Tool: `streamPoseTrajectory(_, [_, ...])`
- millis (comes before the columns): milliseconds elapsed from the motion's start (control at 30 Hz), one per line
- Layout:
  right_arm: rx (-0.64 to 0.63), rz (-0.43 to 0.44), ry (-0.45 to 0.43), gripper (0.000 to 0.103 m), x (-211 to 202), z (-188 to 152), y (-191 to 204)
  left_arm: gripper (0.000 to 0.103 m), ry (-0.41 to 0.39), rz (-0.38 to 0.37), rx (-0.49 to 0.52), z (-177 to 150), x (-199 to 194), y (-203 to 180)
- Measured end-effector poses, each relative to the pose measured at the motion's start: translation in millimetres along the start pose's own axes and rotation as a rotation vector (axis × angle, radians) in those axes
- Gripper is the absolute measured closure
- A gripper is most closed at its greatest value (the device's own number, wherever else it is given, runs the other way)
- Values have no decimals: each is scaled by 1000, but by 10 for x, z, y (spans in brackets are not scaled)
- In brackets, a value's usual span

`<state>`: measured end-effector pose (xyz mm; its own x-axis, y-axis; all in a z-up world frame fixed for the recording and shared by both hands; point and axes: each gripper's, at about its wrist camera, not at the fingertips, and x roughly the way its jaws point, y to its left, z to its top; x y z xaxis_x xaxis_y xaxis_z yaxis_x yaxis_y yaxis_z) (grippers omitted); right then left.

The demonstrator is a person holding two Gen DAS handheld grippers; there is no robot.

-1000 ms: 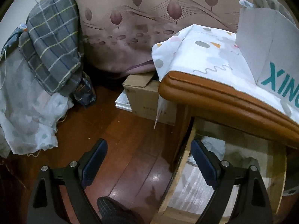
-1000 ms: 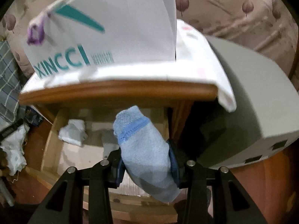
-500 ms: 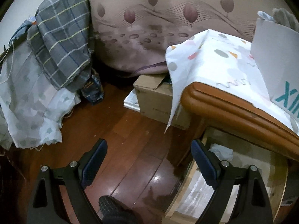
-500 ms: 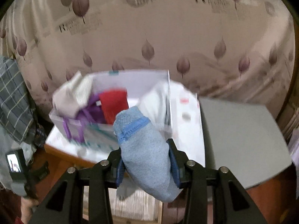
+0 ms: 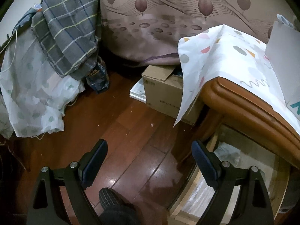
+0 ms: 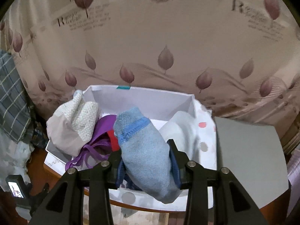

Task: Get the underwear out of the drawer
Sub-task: 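Move left gripper back to the drawer while right lowers blue sock into box, then move the right gripper down into the drawer toward the grey ribbed sock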

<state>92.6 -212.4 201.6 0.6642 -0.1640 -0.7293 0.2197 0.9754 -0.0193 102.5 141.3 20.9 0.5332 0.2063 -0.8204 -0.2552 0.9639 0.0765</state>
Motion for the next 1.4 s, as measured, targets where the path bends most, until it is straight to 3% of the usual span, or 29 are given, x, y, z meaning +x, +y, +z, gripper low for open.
streamPoseTrajectory(200, [-39,-22,47,63,290,75,148,14,-4,-1,-7,5,-7,37])
streamPoseTrajectory(467, [59,-30,63,61,426,-56,-28,14,-2,-7,-11,6,-2,46])
streamPoseTrajectory(667, [44,-46,75,52,472,-141,-105,14,1,-13,-10,-8,-1,35])
streamPoseTrajectory(833, [-35,-109,37,39,367,-156,-19,14,3,-15,-7,-22,-3,11])
streamPoseTrajectory(1133, [-114,-139,-49,35,-11,-144,87,14,10,-22,-4,-27,0,-24])
streamPoseTrajectory(1400, [-207,42,-101,35,-539,-570,261,14,11,-17,-3,-25,5,-27])
